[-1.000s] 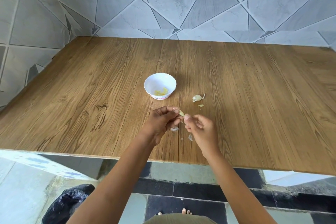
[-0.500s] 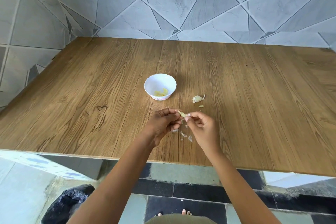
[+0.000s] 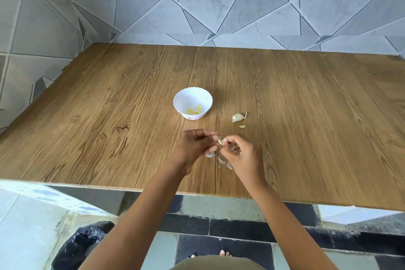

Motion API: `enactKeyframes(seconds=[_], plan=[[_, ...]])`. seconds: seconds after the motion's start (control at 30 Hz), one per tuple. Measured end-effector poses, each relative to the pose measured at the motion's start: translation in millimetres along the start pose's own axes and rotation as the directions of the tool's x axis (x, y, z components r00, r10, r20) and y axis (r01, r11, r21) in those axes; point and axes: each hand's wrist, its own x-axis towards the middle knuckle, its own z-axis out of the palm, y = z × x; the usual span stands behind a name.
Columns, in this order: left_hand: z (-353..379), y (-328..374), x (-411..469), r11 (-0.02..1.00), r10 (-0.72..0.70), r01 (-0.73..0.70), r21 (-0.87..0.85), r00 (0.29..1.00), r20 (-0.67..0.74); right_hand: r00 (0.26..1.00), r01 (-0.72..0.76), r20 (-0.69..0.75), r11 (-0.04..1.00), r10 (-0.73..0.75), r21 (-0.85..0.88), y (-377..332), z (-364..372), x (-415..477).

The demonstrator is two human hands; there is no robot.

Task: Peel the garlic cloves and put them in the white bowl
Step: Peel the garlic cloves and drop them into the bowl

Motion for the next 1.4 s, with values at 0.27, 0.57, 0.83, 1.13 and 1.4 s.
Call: enactKeyframes(seconds=[0.27, 0.57, 0.83, 1.13, 1.4], plan=[[3.7, 1.5, -1.8, 0.98, -0.063, 0.067, -0.187, 0.998, 0.029, 0.867, -0.499, 0.226, 0.775, 0.445, 0.387, -8.0, 0.6, -1.1], [7.0, -0.2, -3.4, 0.979, 0.15, -0.142, 0.144, 0.988, -0.047, 0.981, -0.191, 0.055, 0.979, 0.187, 0.067, -5.0, 2.1, -2.9], [4.2, -0.6, -4.5, 0.965, 0.171, -0.16, 0.21, 0.984, -0.04, 0.964, -0.246, 0.131, 0.962, 0.23, 0.117, -0.4, -1.2, 2.2], [4.0, -2.5, -4.4, 0.991, 0.074, -0.069, 0.113, 0.997, -0.034, 0.95, -0.296, 0.133, 0.95, 0.282, 0.103, -1.6, -1.2, 4.6], [6.1, 0.4, -2.6, 0.994, 0.008, -0.005, 0.106, 1.0, -0.028, 0.985, -0.153, 0.063, 0.983, 0.16, -0.102, -8.0, -3.7, 5.4]])
